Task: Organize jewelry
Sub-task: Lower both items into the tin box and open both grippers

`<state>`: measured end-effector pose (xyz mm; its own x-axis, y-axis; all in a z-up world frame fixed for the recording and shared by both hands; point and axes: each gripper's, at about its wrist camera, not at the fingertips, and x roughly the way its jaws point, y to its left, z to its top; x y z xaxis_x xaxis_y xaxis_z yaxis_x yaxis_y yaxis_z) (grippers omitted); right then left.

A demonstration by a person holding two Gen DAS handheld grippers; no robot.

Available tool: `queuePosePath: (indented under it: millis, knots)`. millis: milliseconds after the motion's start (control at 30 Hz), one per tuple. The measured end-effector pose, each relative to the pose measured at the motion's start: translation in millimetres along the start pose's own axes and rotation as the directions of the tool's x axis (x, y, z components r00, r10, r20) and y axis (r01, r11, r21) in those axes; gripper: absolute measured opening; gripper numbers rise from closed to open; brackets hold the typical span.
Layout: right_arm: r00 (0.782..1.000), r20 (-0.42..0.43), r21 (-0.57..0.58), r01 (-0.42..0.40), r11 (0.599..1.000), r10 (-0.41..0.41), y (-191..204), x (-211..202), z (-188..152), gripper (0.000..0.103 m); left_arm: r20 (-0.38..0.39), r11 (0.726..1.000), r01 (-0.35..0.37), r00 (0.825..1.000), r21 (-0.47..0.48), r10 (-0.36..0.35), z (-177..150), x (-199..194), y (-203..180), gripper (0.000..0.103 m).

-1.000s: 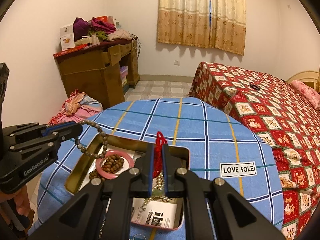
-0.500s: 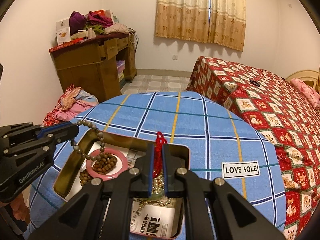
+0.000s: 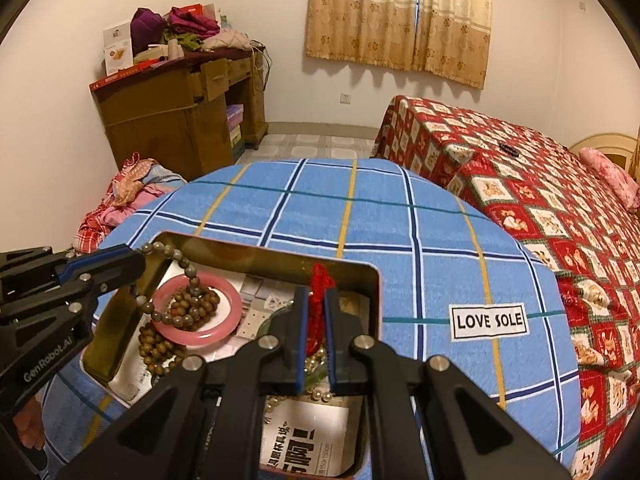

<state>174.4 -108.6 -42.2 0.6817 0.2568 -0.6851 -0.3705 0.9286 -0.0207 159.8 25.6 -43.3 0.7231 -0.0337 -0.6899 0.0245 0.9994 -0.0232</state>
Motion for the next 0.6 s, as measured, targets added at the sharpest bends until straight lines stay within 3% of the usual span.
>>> queuePosePath:
  millis: [500, 567, 600]
  knots:
    - [1.0, -0.012, -0.002, -0.022, 1.0, 0.022, 4.9, -0.8, -7.6, 0.01, 0.005, 1.0, -0.016, 1.0, -0.005, 0.016, -3.0, -2.8, -0.3, 0.009]
    - [1.0, -0.01, -0.005, -0.015, 1.0, 0.015, 5.4, -1.2, -7.0, 0.016, 0.0, 0.999, -0.032, 0.999, 0.003, 0.032, -3.2, -2.5, -1.7, 0.013]
    - [1.0, -0.008, -0.003, -0.017, 1.0, 0.017, 5.3, -1.7, -6.9, 0.02, -0.004, 0.999, -0.032, 0.999, 0.009, 0.032, -3.6, -2.9, -2.9, 0.028]
